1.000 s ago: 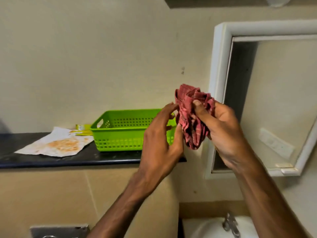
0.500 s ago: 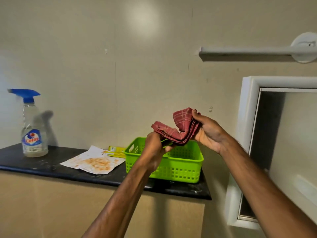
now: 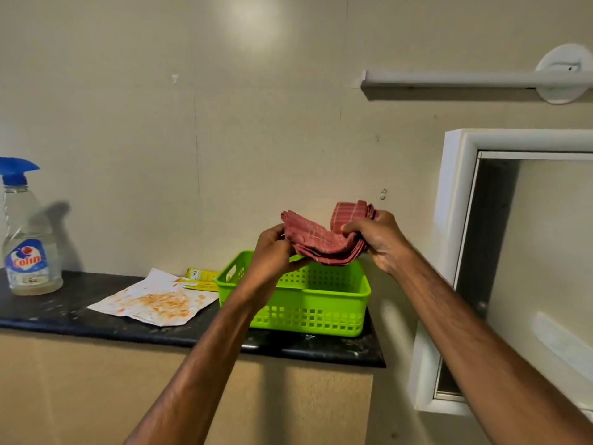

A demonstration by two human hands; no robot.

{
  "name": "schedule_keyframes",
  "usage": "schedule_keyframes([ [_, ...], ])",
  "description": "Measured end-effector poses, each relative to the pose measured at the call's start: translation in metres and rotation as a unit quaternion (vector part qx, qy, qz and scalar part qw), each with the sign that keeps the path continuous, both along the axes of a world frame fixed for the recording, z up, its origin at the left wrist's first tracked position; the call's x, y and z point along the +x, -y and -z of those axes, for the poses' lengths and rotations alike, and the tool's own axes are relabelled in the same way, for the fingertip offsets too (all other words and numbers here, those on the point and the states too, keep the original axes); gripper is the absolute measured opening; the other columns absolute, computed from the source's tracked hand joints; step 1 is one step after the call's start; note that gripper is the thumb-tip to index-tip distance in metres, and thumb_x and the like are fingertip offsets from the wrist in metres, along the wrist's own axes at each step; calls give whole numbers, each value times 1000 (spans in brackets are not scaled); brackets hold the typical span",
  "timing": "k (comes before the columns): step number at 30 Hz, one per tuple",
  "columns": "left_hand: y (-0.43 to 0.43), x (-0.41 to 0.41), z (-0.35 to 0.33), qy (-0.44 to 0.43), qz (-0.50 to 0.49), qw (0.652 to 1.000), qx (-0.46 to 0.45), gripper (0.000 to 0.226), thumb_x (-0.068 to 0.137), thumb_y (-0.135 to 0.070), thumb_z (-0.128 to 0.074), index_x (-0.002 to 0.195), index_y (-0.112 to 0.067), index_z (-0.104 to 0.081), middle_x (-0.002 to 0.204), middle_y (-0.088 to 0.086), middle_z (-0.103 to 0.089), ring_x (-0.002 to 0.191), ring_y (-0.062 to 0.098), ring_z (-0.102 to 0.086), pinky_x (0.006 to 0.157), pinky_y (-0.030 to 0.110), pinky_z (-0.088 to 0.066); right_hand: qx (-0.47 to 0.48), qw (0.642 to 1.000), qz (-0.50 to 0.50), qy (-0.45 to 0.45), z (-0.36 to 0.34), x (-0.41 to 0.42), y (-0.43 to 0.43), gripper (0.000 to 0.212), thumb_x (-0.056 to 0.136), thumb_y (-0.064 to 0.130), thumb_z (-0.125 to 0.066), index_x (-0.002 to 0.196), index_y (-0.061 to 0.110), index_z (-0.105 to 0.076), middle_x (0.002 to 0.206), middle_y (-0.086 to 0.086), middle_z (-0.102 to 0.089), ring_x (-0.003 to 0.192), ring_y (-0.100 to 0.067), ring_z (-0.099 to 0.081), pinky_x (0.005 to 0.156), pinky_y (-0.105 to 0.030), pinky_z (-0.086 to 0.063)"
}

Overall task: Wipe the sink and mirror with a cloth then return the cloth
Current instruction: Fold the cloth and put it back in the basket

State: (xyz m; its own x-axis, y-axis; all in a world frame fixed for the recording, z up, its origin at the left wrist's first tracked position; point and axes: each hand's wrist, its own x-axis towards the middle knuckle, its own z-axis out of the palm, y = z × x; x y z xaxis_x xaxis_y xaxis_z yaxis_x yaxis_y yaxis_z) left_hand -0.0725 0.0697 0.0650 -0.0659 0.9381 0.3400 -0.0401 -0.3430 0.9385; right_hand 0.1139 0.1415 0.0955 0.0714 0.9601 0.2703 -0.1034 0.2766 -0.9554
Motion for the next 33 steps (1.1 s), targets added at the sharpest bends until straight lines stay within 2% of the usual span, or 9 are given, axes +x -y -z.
schedule_keyframes([
  [2, -8, -11, 4, -123, -66, 990, 19, 30, 85, -6, -51, 97, -19, -76, 97, 4, -76, 92, 19, -68, 82, 35, -57, 39, 998, 33, 21, -11, 5, -7, 22, 80, -17, -67, 88, 3, -74, 69, -10, -73, 57, -20, -69, 62, -32, -61],
  [6, -13, -19, 17, -333, -205, 920, 22, 45, 85, -17, -47, 124, -10, -69, 126, 9, -70, 117, 25, -65, 102, 36, -50, 72, 992, 18, 98, -10, -7, -11, 27, 81, -11, -73, 98, 9, -75, 85, -4, -76, 70, -17, -70, 65, -30, -61],
  [9, -6, -7, 26, -419, -241, 874, 42, 40, 89, -29, -46, 121, -18, -67, 123, 6, -71, 109, 28, -68, 88, 36, -53, 81, 983, -35, 162, 9, -18, -10, 31, 85, -5, -76, 112, 9, -77, 96, -4, -80, 81, -15, -75, 75, -31, -58],
  [11, -4, 1, 28, -458, -274, 844, 57, 29, 93, -28, -49, 111, -20, -70, 112, 5, -74, 99, 29, -69, 73, 32, -46, 103, 979, -42, 170, 14, -20, -5, 26, 86, -1, -78, 108, 14, -79, 97, -3, -81, 85, -14, -75, 78, -30, -60],
  [15, -4, 2, 29, -471, -306, 825, 59, 26, 93, -25, -47, 102, -17, -70, 106, 8, -74, 95, 34, -68, 69, 32, -38, 154, 964, -45, 211, 8, -9, 24, 22, 85, 3, -80, 103, 16, -79, 93, 1, -80, 82, -7, -75, 73, -21, -58],
  [19, -9, 1, 32, -465, -309, 828, 52, 28, 89, -22, -48, 104, -17, -71, 107, 10, -74, 97, 37, -68, 71, 35, -41, 200, 948, -81, 233, 9, 12, 62, 21, 83, -4, -80, 97, 12, -80, 89, 1, -79, 85, -10, -74, 75, -21, -56],
  [24, -11, 2, 32, -460, -310, 831, 35, 31, 88, -21, -48, 109, -19, -71, 112, 10, -73, 102, 37, -67, 77, 37, -47, 260, 917, -74, 294, 25, 32, 109, 26, 84, -8, -76, 101, 12, -80, 96, -2, -78, 90, -27, -73, 80, -40, -61],
  [28, -12, 0, 35, -449, -317, 834, 46, 32, 91, -26, -44, 108, -20, -71, 112, 9, -72, 101, 38, -67, 79, 39, -49, 318, 863, -31, 390, 71, 29, 132, 33, 75, -2, -78, 99, 21, -81, 100, 11, -76, 97, -11, -70, 85, -27, -57],
  [33, -8, 2, 39, -420, -343, 834, 97, 30, 92, -26, -44, 107, -21, -70, 102, 5, -75, 94, 35, -68, 75, 40, -54, 415, 746, 76, 515, 132, 23, 129, 34, 76, 6, -76, 109, 17, -78, 120, -2, -66, 124, -24, -58, 113, -44, -42],
])
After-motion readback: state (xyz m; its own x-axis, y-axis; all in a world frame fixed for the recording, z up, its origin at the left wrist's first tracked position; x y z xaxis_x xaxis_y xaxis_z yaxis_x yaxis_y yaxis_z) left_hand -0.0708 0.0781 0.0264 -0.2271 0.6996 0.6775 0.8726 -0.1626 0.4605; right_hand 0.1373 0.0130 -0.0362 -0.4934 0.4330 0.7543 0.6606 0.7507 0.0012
